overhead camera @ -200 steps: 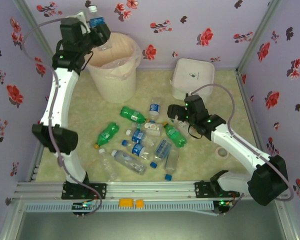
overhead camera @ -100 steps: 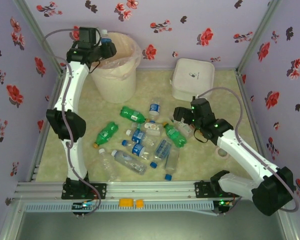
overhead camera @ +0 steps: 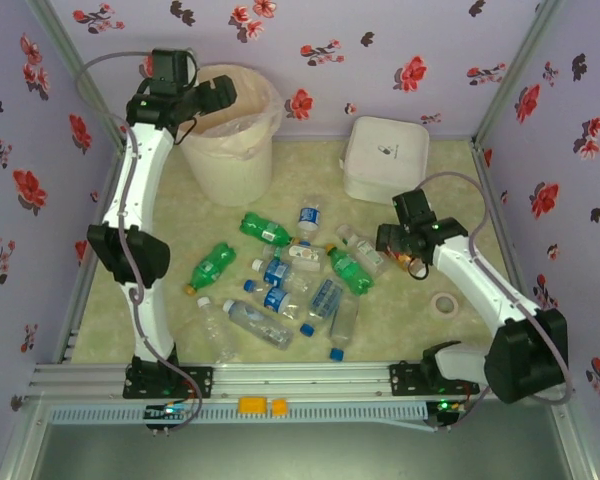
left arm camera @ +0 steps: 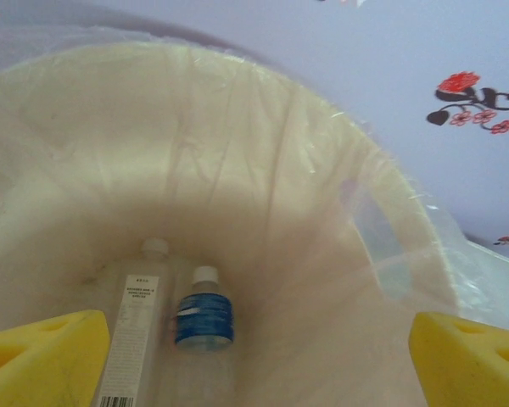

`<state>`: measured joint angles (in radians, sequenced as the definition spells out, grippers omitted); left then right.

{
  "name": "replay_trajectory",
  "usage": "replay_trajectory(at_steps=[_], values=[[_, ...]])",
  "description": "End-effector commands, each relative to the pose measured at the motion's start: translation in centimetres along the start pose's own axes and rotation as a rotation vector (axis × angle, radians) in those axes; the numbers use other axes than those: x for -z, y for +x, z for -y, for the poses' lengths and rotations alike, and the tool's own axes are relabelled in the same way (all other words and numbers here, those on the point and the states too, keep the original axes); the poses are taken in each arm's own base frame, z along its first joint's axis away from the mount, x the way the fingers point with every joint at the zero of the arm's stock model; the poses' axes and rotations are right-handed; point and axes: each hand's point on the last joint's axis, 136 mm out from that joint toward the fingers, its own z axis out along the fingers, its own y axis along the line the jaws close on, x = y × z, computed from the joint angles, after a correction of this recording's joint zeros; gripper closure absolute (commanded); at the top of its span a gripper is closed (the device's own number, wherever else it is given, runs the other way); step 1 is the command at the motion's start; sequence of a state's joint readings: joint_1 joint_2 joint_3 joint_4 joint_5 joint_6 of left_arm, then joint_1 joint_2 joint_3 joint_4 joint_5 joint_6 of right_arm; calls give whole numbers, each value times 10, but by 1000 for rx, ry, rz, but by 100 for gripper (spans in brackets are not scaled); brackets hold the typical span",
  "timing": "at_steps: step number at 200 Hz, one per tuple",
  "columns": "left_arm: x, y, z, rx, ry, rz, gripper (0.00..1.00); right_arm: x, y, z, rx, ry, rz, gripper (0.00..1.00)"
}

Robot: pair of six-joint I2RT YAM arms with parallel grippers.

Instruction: Put the plastic bottles in the bin

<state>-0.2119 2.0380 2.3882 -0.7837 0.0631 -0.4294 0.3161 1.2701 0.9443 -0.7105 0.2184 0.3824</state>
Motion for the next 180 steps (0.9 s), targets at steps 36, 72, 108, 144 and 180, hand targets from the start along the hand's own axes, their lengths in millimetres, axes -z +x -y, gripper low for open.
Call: replay_trajectory(at_steps=[36,72,108,144,180], values=[[76,0,76,-140,171,99,4,-11,-2,20,15,24,-92,5],[92,45,118,-173,273,74,0,-21,-6,19,20,-23,-124,6],[82,109,137,-134,325,-10,0,-30,-9,21,38,0,-147,4],[60,184,144,-67,331,-150,0,-41,-4,16,38,-18,-182,4],[46,248,149,-52,322,-283,0,-58,-3,8,60,-41,-216,8]])
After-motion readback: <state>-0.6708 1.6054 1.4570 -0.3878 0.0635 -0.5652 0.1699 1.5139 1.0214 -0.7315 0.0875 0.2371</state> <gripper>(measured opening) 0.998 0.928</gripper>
